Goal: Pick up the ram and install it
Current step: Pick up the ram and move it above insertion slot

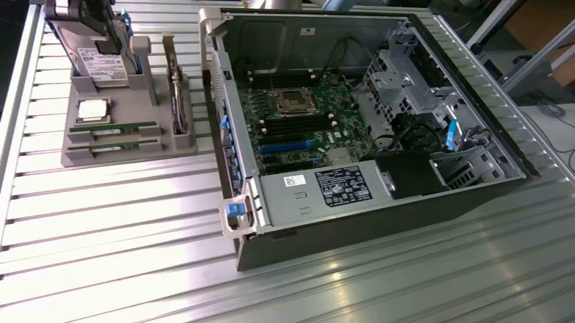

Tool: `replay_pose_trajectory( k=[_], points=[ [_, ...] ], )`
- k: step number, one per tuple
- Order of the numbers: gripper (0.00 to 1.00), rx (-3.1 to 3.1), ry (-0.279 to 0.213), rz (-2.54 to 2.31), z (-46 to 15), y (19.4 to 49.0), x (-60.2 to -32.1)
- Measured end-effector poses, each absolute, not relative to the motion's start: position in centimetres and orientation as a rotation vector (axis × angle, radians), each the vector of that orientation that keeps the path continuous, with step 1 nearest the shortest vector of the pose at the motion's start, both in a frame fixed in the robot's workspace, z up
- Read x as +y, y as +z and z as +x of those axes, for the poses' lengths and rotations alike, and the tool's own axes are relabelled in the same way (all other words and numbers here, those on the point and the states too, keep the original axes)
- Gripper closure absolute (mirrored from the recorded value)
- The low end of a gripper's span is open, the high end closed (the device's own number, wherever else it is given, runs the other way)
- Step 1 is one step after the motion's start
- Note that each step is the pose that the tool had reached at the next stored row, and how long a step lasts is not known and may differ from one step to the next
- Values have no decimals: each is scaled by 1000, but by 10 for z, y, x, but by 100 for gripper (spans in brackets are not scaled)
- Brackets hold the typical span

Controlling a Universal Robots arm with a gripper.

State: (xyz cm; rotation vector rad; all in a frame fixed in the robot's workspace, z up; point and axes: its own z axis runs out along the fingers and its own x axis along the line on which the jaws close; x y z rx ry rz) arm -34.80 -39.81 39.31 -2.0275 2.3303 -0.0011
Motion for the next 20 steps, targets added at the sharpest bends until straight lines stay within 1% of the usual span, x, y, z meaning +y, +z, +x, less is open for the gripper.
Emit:
replay_pose_trajectory(
  k=[6, 7, 8, 9, 10, 20],
  points=[
    [89, 2323, -1, -2036, -348, 393, -398],
    [77, 2323, -1, -2036, -348, 393, -398],
    [71, 2323, -1, -2036, -348, 393, -398],
    [71, 2323, -1, -2036, -348, 393, -398],
    [64, 2323, -1, -2036, -348, 393, -398],
    [64, 2323, -1, -2036, -348, 385, -398]
  ],
)
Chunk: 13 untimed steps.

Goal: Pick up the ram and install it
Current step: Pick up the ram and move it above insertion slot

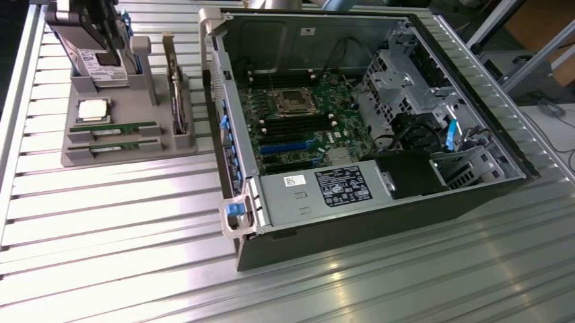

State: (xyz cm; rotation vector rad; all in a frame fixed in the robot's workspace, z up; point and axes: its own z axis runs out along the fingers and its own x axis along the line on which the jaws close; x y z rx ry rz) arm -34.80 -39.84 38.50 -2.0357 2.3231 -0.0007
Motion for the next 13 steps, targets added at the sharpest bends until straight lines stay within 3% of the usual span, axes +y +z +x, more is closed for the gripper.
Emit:
replay_pose_trajectory(
  k=[13],
  points=[
    [64, 2323, -1, -2036, -348, 375, -398]
  ],
)
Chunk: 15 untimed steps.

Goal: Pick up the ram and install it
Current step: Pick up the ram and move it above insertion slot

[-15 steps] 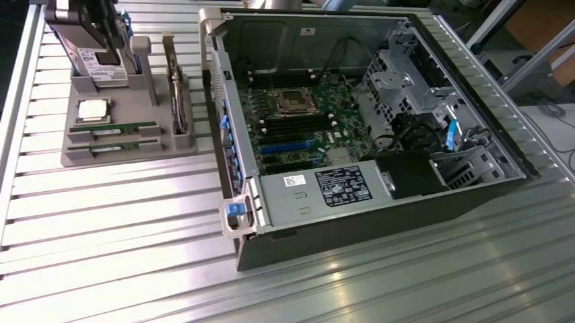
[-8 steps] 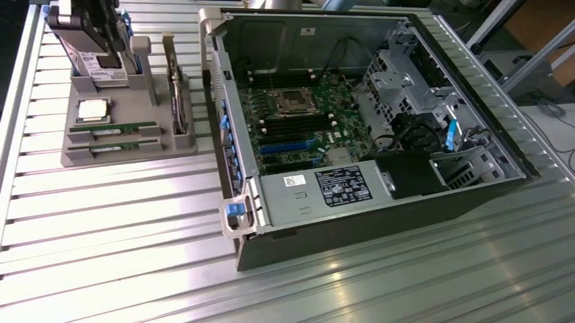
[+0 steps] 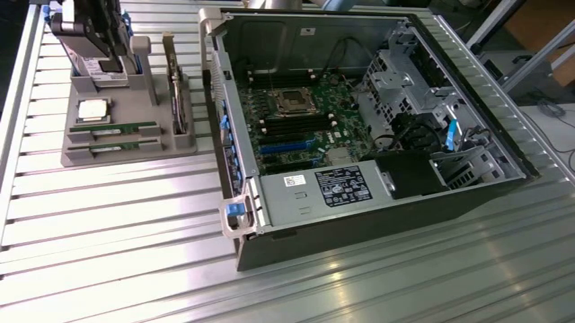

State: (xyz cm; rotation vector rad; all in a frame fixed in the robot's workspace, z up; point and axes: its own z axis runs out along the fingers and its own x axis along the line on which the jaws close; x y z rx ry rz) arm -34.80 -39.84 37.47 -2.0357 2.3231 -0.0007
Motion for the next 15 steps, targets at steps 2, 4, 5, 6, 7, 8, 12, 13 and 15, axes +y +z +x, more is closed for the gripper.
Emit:
replay_pose_trajectory(
  k=[2, 4, 5, 6, 7, 8, 12, 13, 15],
  points=[
    [64, 2323, -1, -2036, -348, 373, -398],
    [64, 2323, -1, -2036, -348, 371, -398],
    [64, 2323, -1, -2036, -348, 370, -398],
    [64, 2323, -1, -2036, -348, 369, -398],
    [64, 2323, -1, -2036, -348, 368, -398],
    [64, 2323, -1, -2036, -348, 367, -398],
    [64, 2323, -1, -2036, -348, 362, -398],
    [64, 2323, -1, -2036, -348, 361, -398],
    [64, 2323, -1, -2036, -348, 359, -398]
  ],
)
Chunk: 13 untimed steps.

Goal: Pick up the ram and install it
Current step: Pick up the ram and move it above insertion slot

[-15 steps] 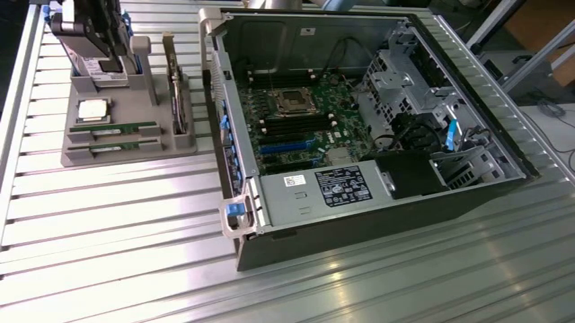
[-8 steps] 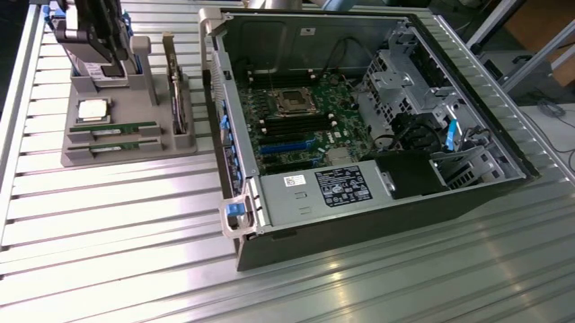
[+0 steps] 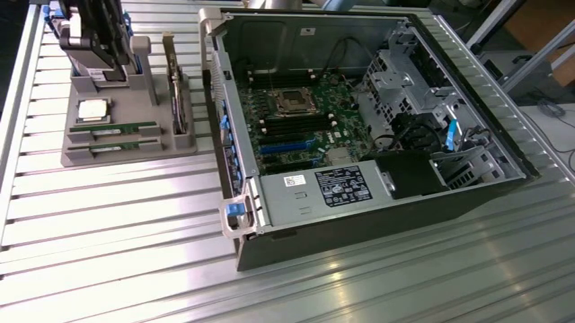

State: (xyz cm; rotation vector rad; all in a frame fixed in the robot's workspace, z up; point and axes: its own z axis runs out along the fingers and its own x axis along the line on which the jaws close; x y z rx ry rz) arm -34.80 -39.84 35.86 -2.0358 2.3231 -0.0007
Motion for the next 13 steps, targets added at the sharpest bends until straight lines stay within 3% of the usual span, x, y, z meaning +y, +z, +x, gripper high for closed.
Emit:
replay_pose_trajectory(
  k=[13],
  points=[
    [64, 2323, -1, -2036, -348, 343, -398]
  ],
)
